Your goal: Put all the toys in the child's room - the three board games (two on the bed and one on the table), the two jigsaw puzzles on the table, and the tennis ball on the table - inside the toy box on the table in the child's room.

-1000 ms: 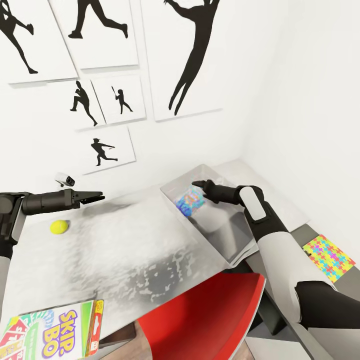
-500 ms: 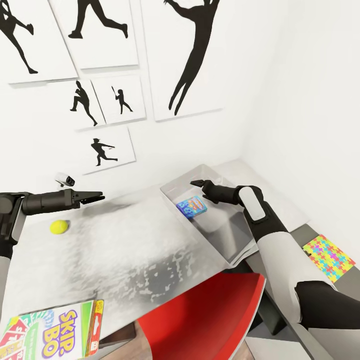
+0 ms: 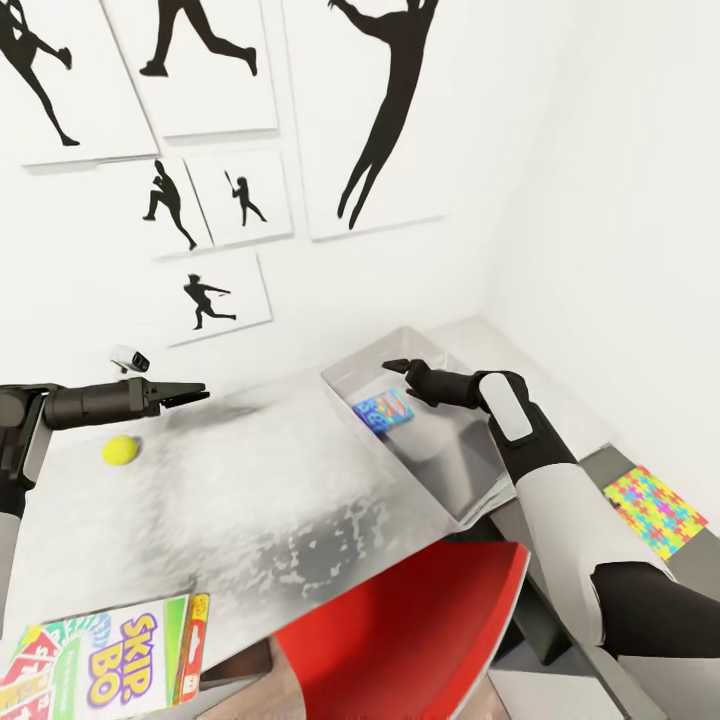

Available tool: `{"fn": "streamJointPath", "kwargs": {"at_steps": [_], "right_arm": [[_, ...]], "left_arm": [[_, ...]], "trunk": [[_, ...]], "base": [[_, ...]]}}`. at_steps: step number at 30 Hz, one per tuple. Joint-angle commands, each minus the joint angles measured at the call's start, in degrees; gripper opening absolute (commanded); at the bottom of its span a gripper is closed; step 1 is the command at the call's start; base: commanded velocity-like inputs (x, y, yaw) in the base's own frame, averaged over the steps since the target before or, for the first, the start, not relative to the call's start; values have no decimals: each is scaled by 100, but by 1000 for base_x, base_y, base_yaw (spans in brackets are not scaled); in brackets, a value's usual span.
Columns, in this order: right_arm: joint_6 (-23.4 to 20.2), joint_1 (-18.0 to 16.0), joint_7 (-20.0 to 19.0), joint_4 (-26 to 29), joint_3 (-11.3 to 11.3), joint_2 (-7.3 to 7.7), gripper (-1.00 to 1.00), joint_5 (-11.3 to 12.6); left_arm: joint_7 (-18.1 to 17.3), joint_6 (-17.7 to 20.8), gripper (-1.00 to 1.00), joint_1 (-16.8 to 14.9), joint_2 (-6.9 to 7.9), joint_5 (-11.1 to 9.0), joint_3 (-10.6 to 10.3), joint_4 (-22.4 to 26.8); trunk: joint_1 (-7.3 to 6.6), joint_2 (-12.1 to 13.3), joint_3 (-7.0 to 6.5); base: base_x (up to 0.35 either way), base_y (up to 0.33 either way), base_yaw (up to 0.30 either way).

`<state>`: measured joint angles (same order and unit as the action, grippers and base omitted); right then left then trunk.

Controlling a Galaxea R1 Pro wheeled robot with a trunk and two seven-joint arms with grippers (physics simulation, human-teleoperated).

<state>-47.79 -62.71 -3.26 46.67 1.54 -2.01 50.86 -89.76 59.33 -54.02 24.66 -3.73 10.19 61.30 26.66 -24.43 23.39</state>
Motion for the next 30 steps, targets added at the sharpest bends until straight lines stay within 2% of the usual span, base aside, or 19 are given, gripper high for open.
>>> {"fn": "streamJointPath", "kwargs": {"at_steps": [1,15,30], "right_arm": [[-19,-5,-36,5,-4,-1,100,-41],[-20,29,-34,291,15,12,100,-41],[-42,40,-31,695,11,55,100,-34]], "left_arm": [[-24,61,100,-3,3,3,-3,11],[-24,61,100,-3,5,3,0,51],[-24,61,100,-3,2,3,1,57]], "trunk": [[1,-10,9],[1,-10,9],[1,-10,9]], "base": [[-208,0,0],[-281,0,0],[-31,0,0]]}}
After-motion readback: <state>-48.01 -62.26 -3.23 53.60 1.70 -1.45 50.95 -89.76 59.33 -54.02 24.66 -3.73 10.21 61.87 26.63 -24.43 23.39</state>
